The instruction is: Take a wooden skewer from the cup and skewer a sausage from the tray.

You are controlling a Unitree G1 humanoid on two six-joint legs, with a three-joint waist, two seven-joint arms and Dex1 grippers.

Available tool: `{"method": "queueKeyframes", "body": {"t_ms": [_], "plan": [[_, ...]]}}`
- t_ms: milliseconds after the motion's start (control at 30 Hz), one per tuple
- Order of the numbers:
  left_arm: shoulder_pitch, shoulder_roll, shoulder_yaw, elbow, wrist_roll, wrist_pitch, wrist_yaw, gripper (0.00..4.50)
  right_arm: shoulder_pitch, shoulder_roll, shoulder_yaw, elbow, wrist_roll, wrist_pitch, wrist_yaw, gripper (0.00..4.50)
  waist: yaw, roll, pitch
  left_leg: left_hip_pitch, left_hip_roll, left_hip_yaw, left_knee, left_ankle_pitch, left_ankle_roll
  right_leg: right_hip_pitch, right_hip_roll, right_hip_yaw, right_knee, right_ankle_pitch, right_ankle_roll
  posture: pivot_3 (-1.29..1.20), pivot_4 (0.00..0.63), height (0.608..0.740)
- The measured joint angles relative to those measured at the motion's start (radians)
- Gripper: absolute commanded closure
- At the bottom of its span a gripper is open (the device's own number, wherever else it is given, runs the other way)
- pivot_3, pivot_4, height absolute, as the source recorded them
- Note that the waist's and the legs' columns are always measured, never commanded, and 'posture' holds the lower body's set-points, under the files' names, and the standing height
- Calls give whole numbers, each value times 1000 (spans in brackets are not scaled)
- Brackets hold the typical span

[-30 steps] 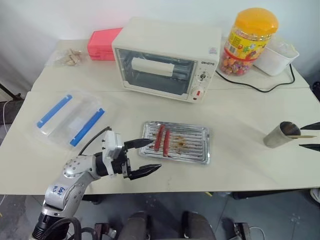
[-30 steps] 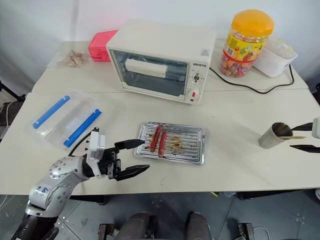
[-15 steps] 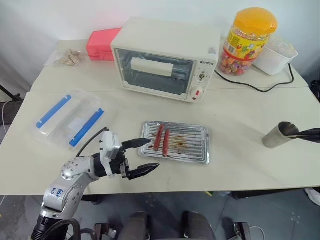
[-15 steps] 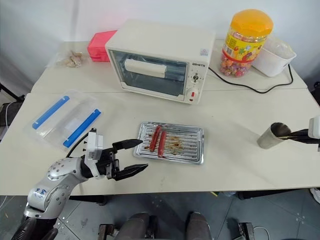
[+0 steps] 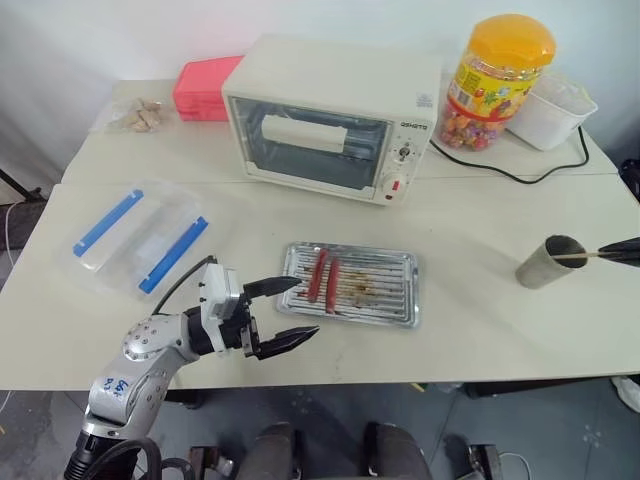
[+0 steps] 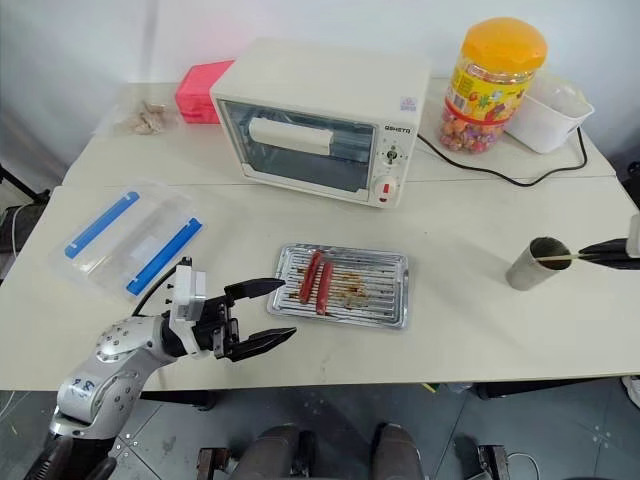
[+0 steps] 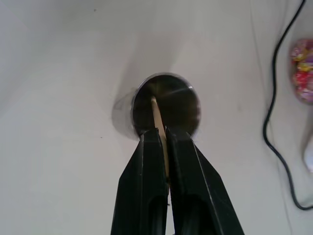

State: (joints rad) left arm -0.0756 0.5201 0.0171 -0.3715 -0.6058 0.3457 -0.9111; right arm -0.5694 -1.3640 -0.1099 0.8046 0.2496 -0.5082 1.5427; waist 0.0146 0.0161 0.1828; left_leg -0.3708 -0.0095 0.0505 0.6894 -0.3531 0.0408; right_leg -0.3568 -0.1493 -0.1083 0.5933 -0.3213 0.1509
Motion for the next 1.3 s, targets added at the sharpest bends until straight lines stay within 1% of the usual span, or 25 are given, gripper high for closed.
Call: {"method": "queueKeyframes", "body": {"t_ms": [167,400,567,667,800,933,1300], "plan": [[-12,-11,-16,36,15,-19,-8,0,49,-18,-16,-37,42,47,0,4467,-1,0,0,0,0,0,1,0,0,0,0,0,0,0,0,0,150,740],[-26,-20,-27,36,22,-22,-9,0,69,-18,-16,-41,40,50,0,4467,-2,0,0,0,0,0,1,0,0,0,0,0,1,0,0,0,150,740],[-23,-21,-28,36,24,-23,-8,0,25,-7,17,-35,-13,47,-2,4467,-4,0,0,0,0,0,1,0,0,0,0,0,1,0,0,0,150,740],[-21,-22,-29,36,27,-25,-8,0,-18,26,48,-14,-63,53,-11,4467,-5,0,0,0,0,0,1,0,0,0,0,0,1,0,0,0,150,740],[-21,-22,-29,36,31,-27,-8,0,-80,76,71,6,-96,55,-18,3408,-7,2,1,0,0,0,1,0,0,0,0,0,1,0,0,0,150,740],[-16,-22,-28,36,31,-27,-7,0,-99,75,81,4,-124,66,-9,2088,-4,3,1,-1,0,0,1,0,0,0,0,0,1,0,0,0,150,740],[-9,-28,-28,36,38,-29,2,0,-92,71,102,-36,-138,61,-3,2088,-3,3,1,-1,0,0,1,0,0,-1,0,0,1,0,0,0,150,740]]}}
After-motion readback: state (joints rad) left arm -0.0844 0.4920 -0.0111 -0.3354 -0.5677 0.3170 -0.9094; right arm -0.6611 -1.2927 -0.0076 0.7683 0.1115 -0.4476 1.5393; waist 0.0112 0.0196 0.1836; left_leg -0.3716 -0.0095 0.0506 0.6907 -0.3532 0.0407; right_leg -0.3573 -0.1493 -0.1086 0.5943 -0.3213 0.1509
